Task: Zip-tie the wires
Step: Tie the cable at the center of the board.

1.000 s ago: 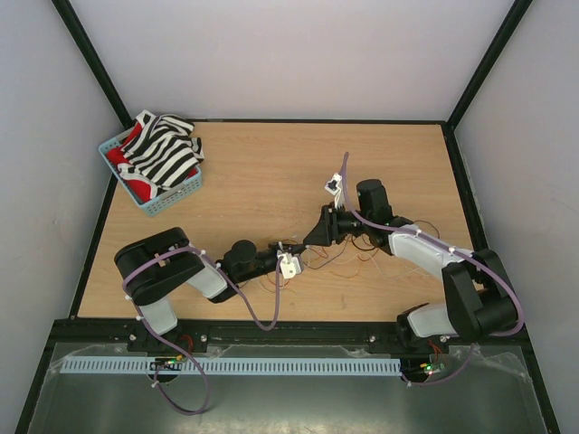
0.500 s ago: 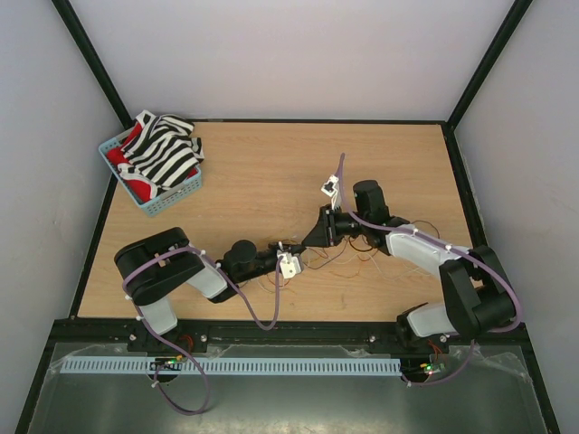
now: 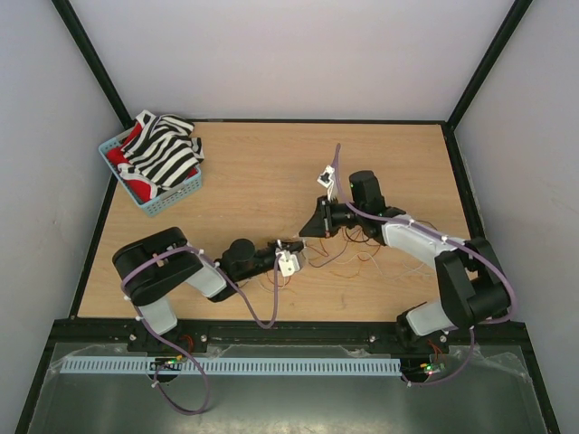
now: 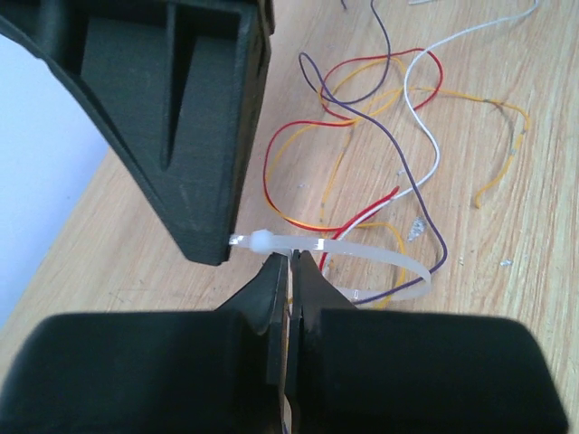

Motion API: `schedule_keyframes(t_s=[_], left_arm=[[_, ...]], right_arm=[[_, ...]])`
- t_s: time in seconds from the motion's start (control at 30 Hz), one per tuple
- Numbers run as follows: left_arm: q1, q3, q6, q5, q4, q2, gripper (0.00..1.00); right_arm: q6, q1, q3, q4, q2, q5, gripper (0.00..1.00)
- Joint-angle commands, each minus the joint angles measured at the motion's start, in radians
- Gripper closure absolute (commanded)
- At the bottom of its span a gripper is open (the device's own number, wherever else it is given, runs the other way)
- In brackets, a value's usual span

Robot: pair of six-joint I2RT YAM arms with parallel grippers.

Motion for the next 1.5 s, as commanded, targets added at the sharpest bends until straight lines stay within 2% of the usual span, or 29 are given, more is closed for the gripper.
schedule_keyframes(t_s=[0.0, 0.43, 0.73, 0.93, 1.07, 1.2, 1.3, 1.47], left_arm=[[-0.006, -0.004, -0.004, 0.035, 0.015, -0.024, 1.00], [-0.021, -0.003, -0.014, 0.020, 0.017, -0.006, 1.00], [-0.013, -0.007, -0.027, -0.035, 0.020, -0.024, 1.00], [-0.001, -0.027, -0.035, -0.051, 0.020, -0.045, 0.72], [0.010, -0.057, -0.045, -0.054, 0.020, -0.065, 0.57], [0.027, -0.098, -0.070, -0.046, 0.020, -0.109, 0.36], [0.047, -0.108, -0.102, -0.019, 0.020, -0.140, 0.29], [0.074, -0.111, -0.160, 0.066, 0.020, -0.201, 0.27]], right_arm=[[-0.006, 0.002, 0.102, 0.010, 0.031, 0.022, 1.00], [-0.002, -0.004, 0.183, 0.004, 0.072, 0.060, 1.00], [0.017, -0.007, 0.086, 0.037, 0.032, -0.002, 1.00], [0.044, -0.007, 0.012, 0.080, 0.006, -0.040, 1.00], [0.052, -0.013, -0.005, 0.080, -0.016, -0.054, 1.00], [0.064, -0.021, -0.002, 0.080, -0.036, -0.077, 1.00], [0.066, -0.025, 0.001, 0.079, -0.042, -0.106, 1.00], [0.047, -0.027, 0.008, 0.043, -0.043, -0.158, 1.00]])
